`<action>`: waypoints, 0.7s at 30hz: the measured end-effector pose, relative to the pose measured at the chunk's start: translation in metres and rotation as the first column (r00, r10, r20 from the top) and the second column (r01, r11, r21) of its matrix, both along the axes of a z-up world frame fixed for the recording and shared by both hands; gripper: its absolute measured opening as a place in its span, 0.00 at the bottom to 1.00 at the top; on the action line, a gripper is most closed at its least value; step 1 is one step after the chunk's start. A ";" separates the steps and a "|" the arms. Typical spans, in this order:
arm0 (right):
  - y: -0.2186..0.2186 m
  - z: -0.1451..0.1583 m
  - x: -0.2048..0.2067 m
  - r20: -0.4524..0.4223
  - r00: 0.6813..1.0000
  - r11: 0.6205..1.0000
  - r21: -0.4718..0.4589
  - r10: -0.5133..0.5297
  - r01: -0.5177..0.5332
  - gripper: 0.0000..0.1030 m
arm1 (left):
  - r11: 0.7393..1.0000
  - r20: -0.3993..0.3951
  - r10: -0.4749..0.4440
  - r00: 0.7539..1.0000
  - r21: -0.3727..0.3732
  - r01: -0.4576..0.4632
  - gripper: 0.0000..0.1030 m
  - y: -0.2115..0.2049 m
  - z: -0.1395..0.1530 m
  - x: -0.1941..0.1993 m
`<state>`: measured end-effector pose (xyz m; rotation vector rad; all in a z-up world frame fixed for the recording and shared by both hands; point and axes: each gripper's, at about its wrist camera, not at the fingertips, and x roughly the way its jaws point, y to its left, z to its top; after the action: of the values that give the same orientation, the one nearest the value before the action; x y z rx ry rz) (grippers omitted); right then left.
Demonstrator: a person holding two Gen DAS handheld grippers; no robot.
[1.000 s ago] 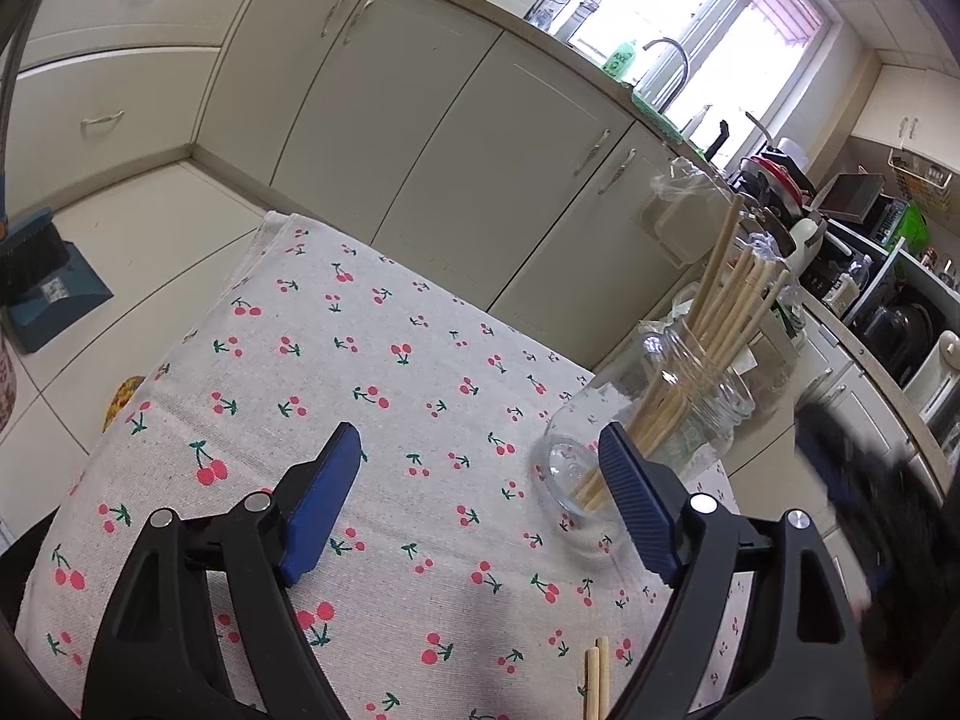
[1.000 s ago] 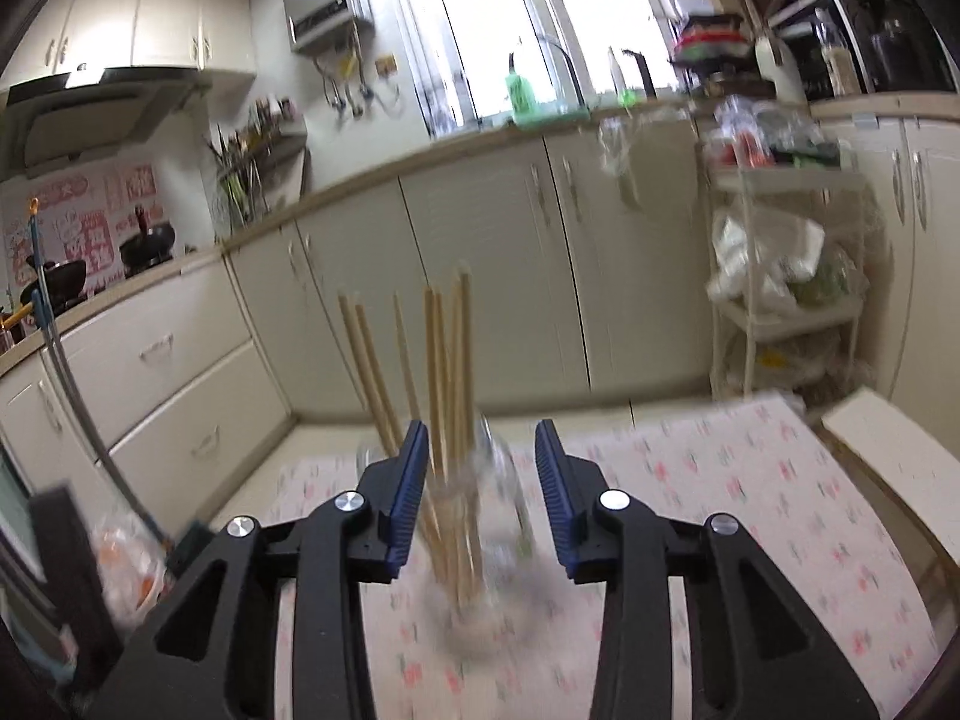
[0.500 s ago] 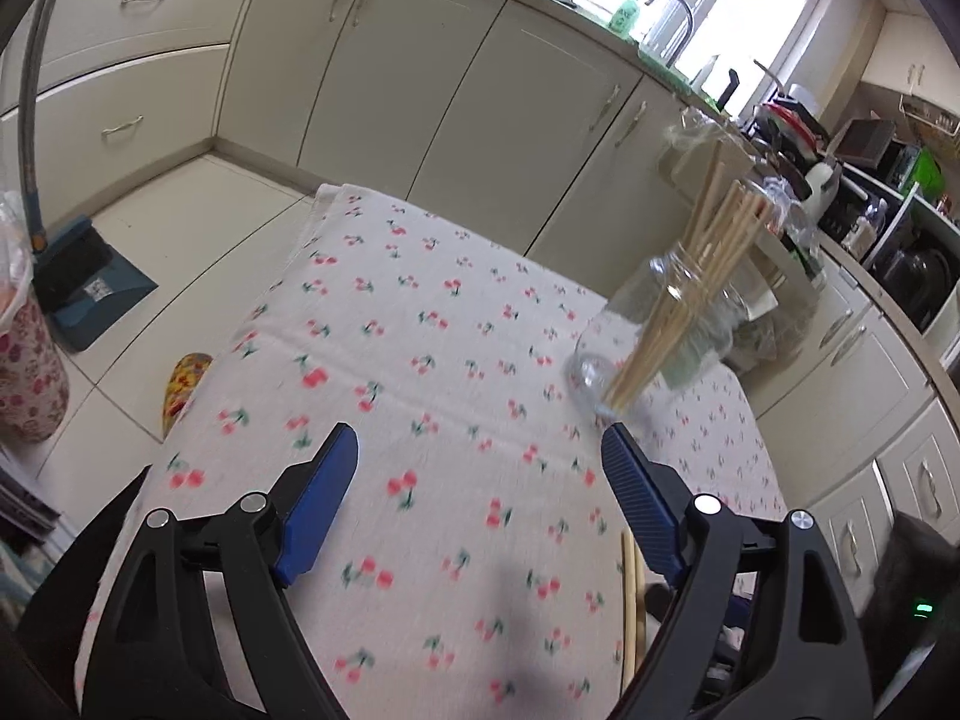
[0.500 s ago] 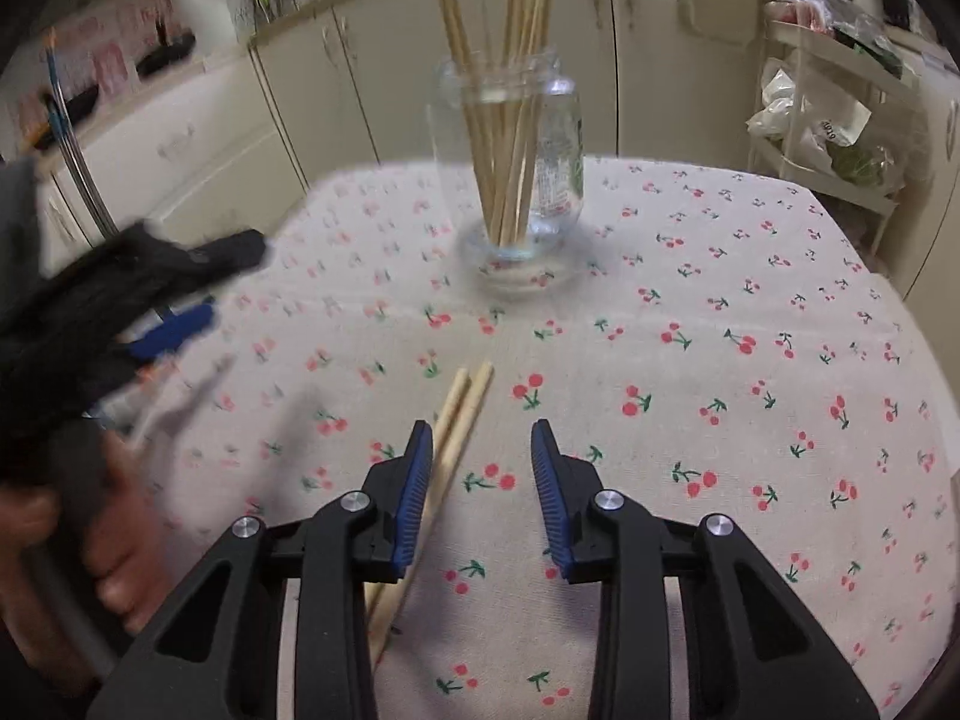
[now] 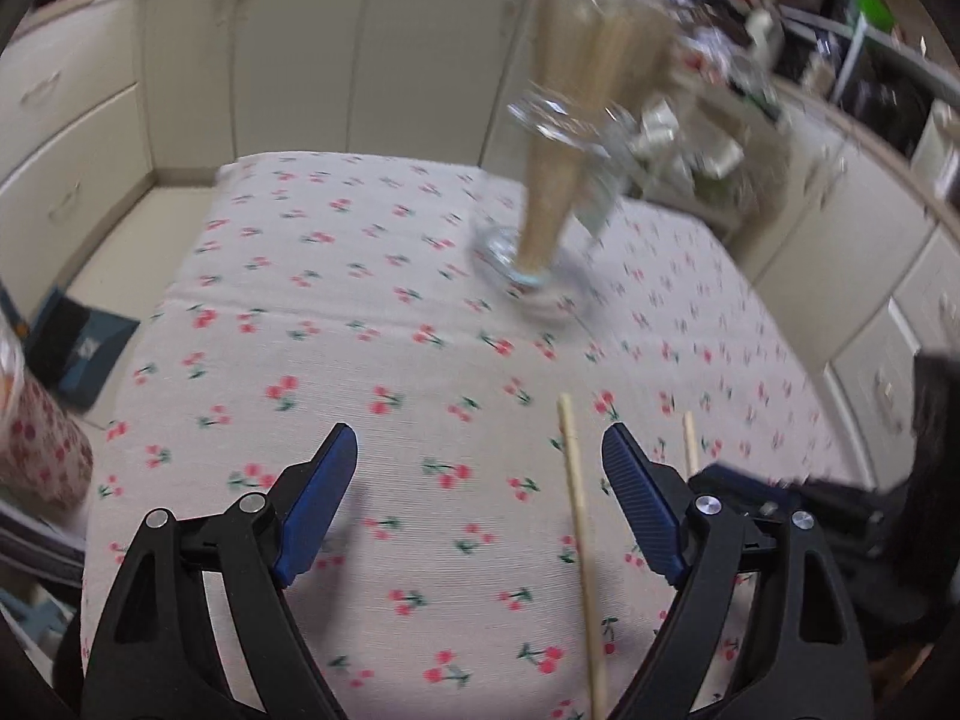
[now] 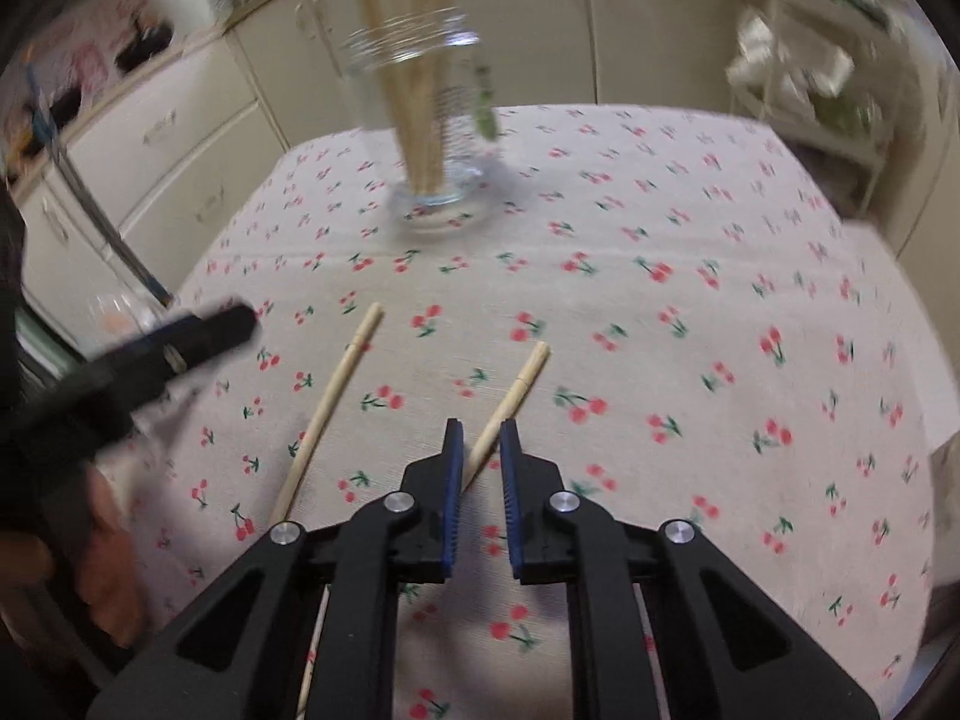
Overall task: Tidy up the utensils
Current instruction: 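Grasp a chopstick with the left tool while the right tool grasps another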
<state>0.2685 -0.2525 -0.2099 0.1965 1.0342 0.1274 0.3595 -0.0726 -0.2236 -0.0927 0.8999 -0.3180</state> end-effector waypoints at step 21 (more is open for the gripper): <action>0.005 0.002 0.005 0.029 0.999 0.995 -0.099 0.028 -0.025 0.29 | 0.976 -0.011 -0.058 0.998 0.208 0.059 0.17 -0.047 -0.015 0.017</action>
<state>0.2731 -0.2472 -0.2082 0.0909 1.0109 0.1033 0.3764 -0.1192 -0.2384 0.1266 0.9375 -0.2771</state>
